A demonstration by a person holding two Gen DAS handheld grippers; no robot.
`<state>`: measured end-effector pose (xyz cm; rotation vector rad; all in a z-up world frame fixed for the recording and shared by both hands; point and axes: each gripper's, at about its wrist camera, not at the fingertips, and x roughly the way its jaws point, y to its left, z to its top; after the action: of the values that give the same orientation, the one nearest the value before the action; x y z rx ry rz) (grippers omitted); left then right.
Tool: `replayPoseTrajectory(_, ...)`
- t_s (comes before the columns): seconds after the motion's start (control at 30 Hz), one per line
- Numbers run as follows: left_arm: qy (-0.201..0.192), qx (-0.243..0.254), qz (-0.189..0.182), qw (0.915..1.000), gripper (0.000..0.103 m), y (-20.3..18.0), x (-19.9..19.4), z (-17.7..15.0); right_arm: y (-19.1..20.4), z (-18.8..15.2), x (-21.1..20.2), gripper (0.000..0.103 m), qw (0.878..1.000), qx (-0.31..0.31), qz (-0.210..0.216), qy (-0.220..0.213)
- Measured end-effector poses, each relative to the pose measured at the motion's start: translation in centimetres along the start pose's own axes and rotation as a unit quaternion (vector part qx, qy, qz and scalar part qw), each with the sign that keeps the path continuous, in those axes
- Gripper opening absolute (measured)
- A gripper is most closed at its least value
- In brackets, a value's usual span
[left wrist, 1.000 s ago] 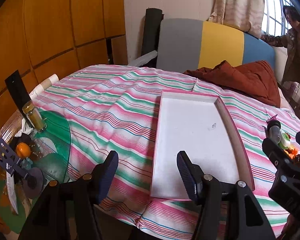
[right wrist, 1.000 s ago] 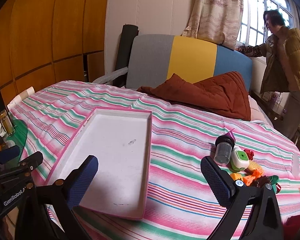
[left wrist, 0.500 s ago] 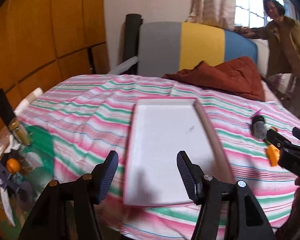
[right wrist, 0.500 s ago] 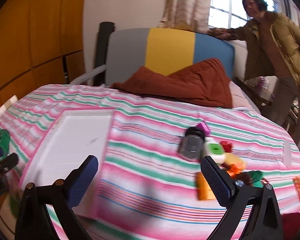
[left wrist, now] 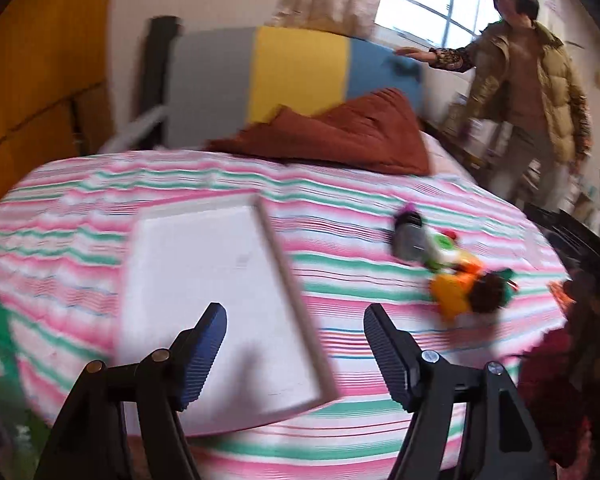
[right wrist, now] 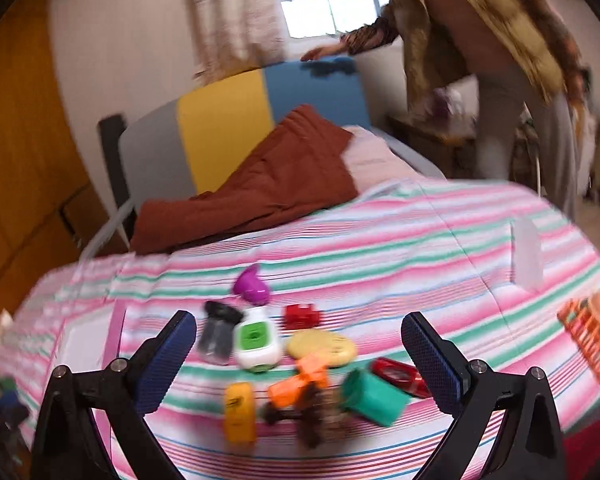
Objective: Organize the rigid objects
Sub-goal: 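Move both grippers toward the pile of toys beside the white tray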
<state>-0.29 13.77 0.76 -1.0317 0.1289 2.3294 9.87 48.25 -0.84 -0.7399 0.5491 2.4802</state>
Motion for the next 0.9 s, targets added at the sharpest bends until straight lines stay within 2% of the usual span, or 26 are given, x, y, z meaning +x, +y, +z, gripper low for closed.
replayPoseTrajectory(0.1,0.041,0.019,-0.051,0.9977,0.072,-2.8,2.5,0.4,-2.9,-0.5,0.8,0.103,0.999,0.030,-0.013,-0.002)
replayPoseTrajectory(0.13,0.061,0.027,-0.069,0.9953,0.072,-4.1,3.8,0.5,-3.9,-0.6,1.2,0.103,0.999,0.050,-0.017,0.009)
replayPoseTrajectory(0.2,0.082,0.035,-0.089,0.9921,0.072,-6.2,5.7,0.7,-5.3,-0.2,0.7,0.103,0.995,0.098,0.011,-0.004)
replayPoseTrajectory(0.27,0.098,0.043,-0.116,0.9875,0.072,-8.0,7.5,0.9,-6.0,0.0,0.7,0.103,0.993,0.116,0.011,-0.011)
replayPoseTrajectory(0.4,0.122,0.055,-0.132,0.9822,0.072,-11.3,10.7,1.0,-6.6,0.0,1.3,0.103,0.988,0.148,0.036,0.003)
replayPoseTrajectory(0.77,0.163,0.096,-0.122,0.9743,0.072,-16.8,17.7,2.1,-5.9,-0.2,1.2,0.103,0.990,0.129,0.053,0.006)
replayPoseTrajectory(0.87,0.170,0.106,-0.113,0.9732,0.063,-17.7,19.4,2.0,-6.1,-0.2,0.9,0.103,0.990,0.129,0.048,0.000)
replayPoseTrajectory(0.9,0.175,0.108,-0.111,0.9724,0.056,-17.7,19.9,1.9,-6.2,-0.1,0.9,0.103,0.991,0.130,0.044,-0.003)
